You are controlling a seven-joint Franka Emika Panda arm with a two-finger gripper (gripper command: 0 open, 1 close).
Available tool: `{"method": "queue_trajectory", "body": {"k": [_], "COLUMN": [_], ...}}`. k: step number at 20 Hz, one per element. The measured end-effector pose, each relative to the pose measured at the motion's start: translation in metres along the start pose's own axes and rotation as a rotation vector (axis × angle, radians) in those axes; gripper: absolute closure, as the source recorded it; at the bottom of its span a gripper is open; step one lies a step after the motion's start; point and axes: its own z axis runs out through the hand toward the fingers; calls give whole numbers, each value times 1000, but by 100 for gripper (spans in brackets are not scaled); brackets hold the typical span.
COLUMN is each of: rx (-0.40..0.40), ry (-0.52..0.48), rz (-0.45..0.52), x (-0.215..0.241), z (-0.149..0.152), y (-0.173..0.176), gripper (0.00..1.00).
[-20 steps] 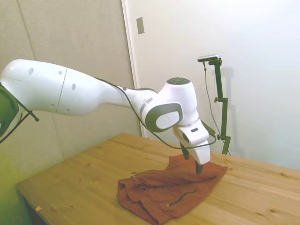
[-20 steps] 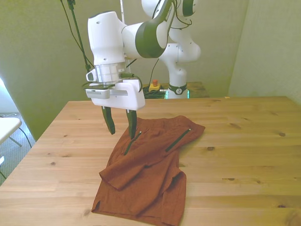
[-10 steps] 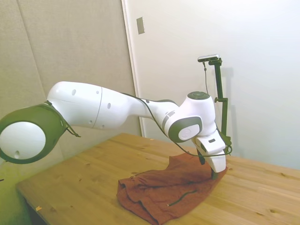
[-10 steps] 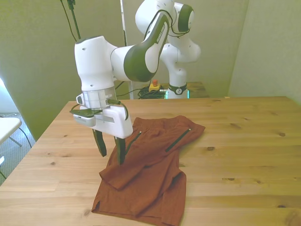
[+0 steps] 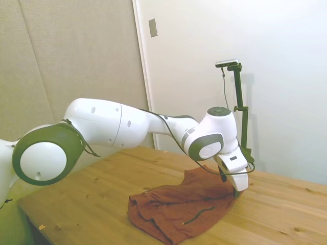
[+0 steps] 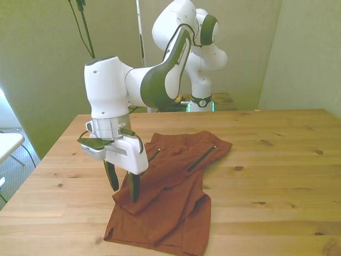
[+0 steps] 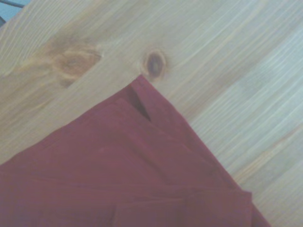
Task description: Unfold the shorts
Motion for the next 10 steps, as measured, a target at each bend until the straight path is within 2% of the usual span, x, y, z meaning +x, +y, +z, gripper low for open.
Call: {"method": "queue_trajectory", "body": {"k": [10], "rx": [18], "ry": [-4], "rz": [6], "x": [3], "z": [2], "y": [-1], "gripper": [100]}}
